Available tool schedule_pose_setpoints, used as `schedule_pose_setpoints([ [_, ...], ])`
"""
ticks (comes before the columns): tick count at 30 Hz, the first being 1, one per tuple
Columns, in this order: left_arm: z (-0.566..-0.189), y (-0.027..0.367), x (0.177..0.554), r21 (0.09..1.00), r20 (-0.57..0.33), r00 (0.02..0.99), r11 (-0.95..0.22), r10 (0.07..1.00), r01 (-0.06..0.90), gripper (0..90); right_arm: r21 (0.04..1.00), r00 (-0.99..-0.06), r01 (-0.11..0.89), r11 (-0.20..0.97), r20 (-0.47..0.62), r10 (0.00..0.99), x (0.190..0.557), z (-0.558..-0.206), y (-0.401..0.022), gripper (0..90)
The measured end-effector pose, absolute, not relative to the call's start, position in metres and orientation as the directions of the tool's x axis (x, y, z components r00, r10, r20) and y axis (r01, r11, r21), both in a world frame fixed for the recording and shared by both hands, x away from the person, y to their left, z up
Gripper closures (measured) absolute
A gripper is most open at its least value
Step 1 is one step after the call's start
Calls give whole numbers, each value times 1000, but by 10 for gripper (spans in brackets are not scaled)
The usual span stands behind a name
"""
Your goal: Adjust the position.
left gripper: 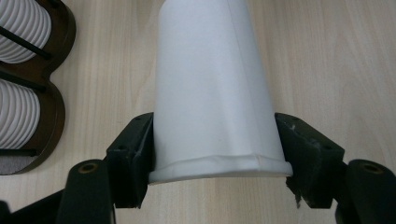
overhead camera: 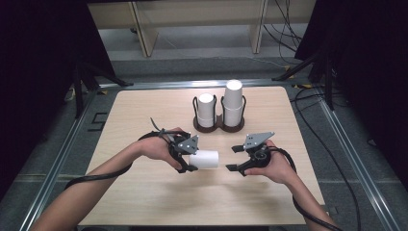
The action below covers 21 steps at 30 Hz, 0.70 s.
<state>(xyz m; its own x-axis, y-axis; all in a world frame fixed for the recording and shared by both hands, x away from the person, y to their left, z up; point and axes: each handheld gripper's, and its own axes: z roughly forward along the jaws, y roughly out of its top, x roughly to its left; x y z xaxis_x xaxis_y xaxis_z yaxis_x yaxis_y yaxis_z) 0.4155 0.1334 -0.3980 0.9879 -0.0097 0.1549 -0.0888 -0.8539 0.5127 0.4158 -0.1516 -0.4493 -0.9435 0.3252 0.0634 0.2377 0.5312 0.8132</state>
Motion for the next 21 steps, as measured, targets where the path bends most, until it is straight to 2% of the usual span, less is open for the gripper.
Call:
schedule_pose_setpoints([
  [21, -398, 124, 413, 409, 145, 988, -906, -54, -109, 323, 799, -958, 207, 564, 49, 283, 415, -442, -139, 220],
])
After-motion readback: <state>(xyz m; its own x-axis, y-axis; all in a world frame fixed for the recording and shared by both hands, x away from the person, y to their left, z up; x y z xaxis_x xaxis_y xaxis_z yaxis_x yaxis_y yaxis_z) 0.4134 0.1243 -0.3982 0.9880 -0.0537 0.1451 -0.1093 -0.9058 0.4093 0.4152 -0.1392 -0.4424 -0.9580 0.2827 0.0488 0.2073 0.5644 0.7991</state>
